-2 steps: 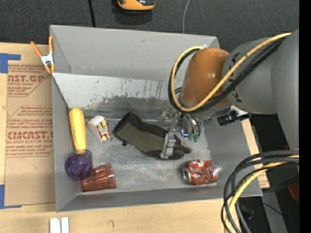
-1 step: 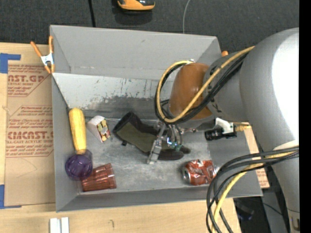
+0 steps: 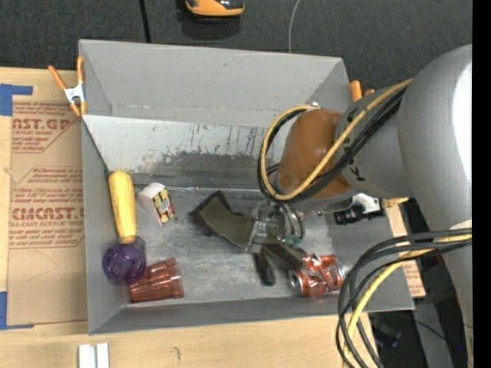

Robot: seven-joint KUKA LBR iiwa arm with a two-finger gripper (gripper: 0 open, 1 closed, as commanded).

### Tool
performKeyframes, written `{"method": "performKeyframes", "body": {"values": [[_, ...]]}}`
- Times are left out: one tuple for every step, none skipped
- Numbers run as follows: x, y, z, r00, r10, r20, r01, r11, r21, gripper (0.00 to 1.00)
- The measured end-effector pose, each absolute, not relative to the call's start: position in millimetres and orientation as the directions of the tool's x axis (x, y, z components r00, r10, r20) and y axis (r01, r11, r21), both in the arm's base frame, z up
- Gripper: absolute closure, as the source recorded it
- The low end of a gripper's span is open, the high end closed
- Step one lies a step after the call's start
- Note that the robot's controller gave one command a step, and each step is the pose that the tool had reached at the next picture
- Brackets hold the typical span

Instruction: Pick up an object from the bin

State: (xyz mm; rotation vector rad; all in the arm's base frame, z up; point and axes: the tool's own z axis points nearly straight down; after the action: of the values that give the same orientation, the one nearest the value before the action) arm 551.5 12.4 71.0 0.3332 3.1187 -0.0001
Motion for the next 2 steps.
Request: {"method": "performKeyframes", "body": {"values": [[551.5,12.4,71.0,-0.977,0.211,-0.005,0.211,0.977,0.0,1.0],[551.4,12.5,72.1,-0.977,0.211,-0.004,0.211,0.977,0.0,1.0]]}}
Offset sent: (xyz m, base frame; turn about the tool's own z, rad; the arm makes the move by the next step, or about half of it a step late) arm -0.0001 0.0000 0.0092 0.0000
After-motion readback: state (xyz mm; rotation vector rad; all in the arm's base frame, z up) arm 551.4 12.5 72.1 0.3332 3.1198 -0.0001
